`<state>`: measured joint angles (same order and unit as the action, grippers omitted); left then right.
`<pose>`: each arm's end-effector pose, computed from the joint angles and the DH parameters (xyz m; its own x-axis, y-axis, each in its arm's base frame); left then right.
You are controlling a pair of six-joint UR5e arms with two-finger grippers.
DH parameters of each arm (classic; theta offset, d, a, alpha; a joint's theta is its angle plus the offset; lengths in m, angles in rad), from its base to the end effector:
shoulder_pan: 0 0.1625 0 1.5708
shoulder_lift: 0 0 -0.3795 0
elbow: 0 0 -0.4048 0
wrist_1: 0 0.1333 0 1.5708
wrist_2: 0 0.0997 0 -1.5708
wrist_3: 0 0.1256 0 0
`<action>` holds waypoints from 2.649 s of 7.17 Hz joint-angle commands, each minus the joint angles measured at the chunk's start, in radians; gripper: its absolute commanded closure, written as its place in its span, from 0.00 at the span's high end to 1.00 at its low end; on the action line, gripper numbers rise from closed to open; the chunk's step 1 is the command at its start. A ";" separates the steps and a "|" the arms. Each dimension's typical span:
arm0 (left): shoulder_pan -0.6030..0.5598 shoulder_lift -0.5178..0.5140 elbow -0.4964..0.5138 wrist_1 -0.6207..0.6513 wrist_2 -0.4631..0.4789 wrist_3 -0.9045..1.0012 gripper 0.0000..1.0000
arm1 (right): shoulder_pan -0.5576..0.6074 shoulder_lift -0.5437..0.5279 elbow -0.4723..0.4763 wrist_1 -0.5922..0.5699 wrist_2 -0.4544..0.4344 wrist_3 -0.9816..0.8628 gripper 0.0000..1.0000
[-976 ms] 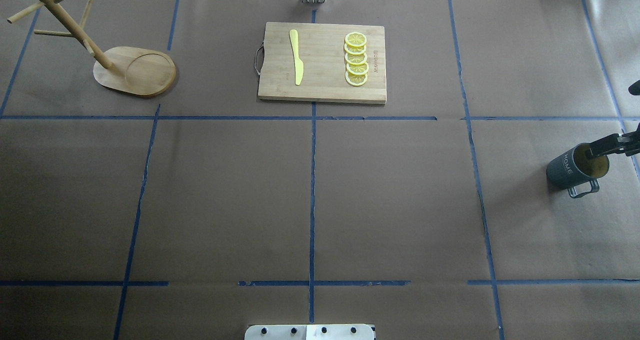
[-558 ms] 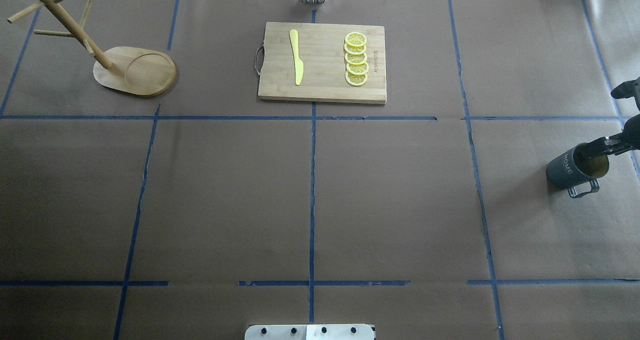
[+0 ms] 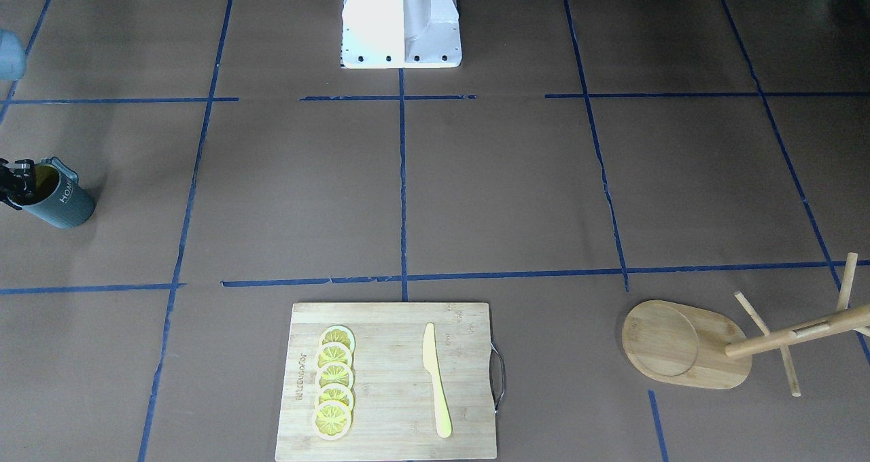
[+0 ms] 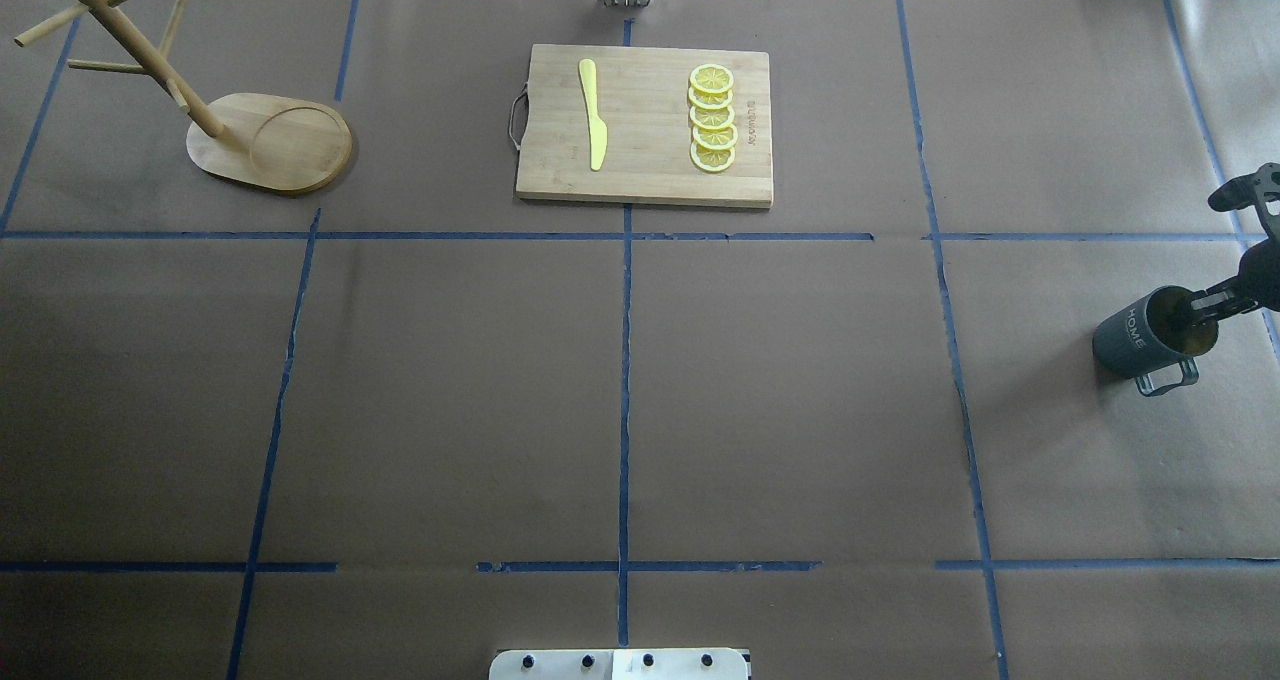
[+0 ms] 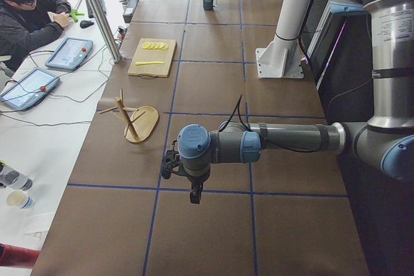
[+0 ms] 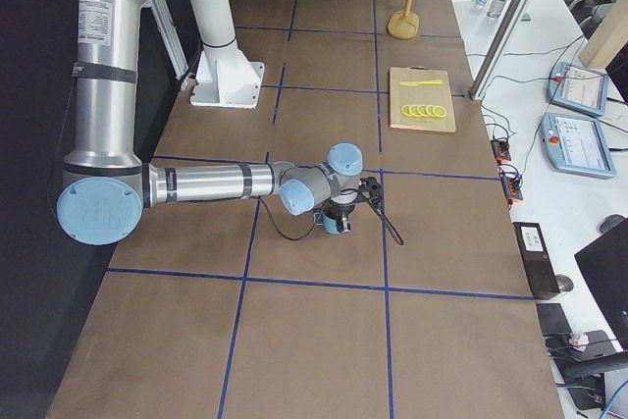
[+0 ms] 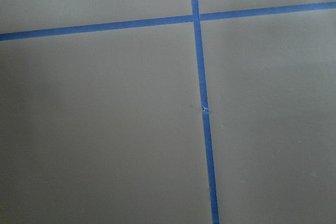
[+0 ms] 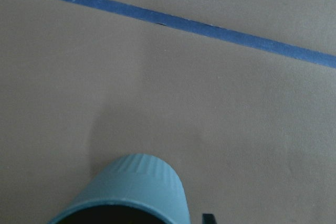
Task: Hang cup on storage rack
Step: 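Grasp the teal mug by its rim with the right gripper, then carry the teal mug toward the table center and lower it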
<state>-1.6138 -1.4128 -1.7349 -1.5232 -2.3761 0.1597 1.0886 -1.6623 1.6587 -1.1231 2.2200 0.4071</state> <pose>-0.0617 -0.4388 0.6259 0.6890 0.0998 -0.7178 -0.0675 0.9950 0.0736 -0.1825 -0.4724 0.5894 0.7033 -0.2337 0.6714 0.1528 0.9720 0.1784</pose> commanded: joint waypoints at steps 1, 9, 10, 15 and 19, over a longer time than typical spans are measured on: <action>0.000 0.000 -0.002 0.000 0.000 0.000 1.00 | -0.001 0.001 0.006 -0.001 0.003 0.009 0.00; 0.000 0.000 -0.003 0.000 0.000 0.000 1.00 | -0.235 0.139 0.240 -0.033 -0.062 1.158 0.00; 0.000 0.000 -0.003 0.000 0.000 0.000 1.00 | -0.290 0.210 0.259 -0.141 -0.125 1.202 0.00; 0.000 0.002 -0.003 0.000 0.000 0.001 1.00 | -0.548 0.615 0.207 -0.530 -0.337 1.444 0.00; 0.002 0.002 -0.002 0.002 -0.002 0.001 1.00 | -0.596 0.821 0.018 -0.534 -0.370 1.567 0.01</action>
<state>-1.6128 -1.4113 -1.7366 -1.5219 -2.3771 0.1611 0.5067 -0.9042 1.7437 -1.6553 1.8670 1.9393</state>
